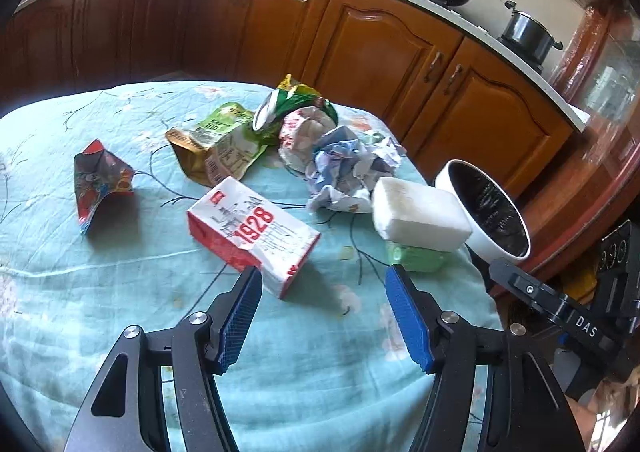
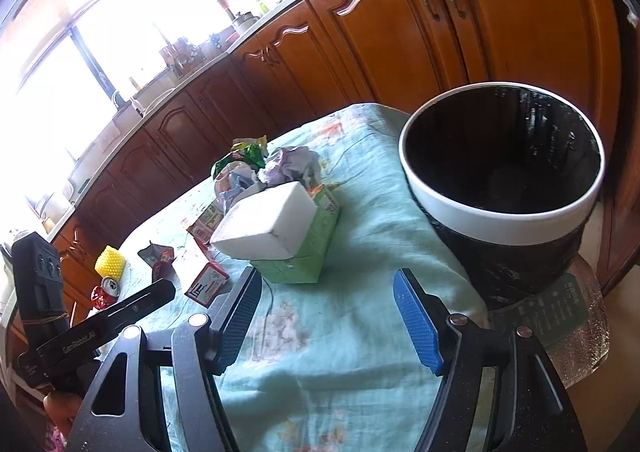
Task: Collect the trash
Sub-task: 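Move both tools back toward the table trash, then grasp the white foam block with the right gripper while the left gripper grasps the red-and-white carton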
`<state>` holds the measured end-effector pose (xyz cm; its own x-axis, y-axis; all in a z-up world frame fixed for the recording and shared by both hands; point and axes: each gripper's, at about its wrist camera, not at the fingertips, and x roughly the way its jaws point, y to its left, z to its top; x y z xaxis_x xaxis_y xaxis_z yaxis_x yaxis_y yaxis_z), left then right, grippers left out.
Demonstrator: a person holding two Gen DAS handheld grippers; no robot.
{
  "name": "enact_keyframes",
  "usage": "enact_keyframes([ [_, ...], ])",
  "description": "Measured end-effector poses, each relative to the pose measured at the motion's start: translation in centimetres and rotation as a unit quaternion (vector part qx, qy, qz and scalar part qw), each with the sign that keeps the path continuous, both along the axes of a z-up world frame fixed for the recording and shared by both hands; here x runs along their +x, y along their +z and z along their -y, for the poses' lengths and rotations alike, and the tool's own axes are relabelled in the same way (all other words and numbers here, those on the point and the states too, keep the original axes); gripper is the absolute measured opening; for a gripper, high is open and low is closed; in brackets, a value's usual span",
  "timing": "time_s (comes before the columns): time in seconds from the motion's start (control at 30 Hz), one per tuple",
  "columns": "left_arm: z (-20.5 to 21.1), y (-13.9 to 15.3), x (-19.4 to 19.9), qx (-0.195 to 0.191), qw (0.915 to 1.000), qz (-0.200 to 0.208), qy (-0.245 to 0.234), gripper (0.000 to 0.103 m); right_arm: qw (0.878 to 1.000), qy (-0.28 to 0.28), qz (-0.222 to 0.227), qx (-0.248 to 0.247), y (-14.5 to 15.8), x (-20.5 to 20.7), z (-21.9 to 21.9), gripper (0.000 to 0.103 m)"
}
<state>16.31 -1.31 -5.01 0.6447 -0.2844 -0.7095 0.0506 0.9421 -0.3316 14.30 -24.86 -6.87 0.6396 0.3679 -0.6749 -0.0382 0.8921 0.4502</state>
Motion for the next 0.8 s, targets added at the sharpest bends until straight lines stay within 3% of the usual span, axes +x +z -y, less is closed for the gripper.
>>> enact_keyframes([
  [0.23,-1.6,-0.5,1.0,0.012,0.9989,-0.025,0.037,0.072,1.000,0.017,0.013,0.000,0.5,1.4,-1.8,0.070],
  [0.53,-2.5,-2.5,5.4,-0.026,0.9948,-0.079,0.059,0.081,1.000,0.026,0.008,0.013,-0.2,4.2,-2.8,0.069],
  [0.57,-2.4,-2.7,5.8,-0.027,0.9943,-0.084,0.061,0.081,1.000,0.028,0.006,0.012,-0.3,4.4,-3.0,0.066],
  [0.6,-2.3,-3.1,6.2,-0.023,0.9940,-0.087,0.062,0.081,0.999,0.033,0.004,0.009,-0.5,4.6,-3.2,0.047],
  [0.63,-2.2,-3.2,6.5,-0.017,0.9939,-0.089,0.063,0.081,0.999,0.037,0.001,0.007,-0.6,4.6,-3.3,0.036],
  [0.8,-1.8,-3.2,6.4,0.014,0.9966,-0.065,0.049,0.076,0.998,0.055,0.017,-0.007,0.2,2.9,-4.0,0.026],
])
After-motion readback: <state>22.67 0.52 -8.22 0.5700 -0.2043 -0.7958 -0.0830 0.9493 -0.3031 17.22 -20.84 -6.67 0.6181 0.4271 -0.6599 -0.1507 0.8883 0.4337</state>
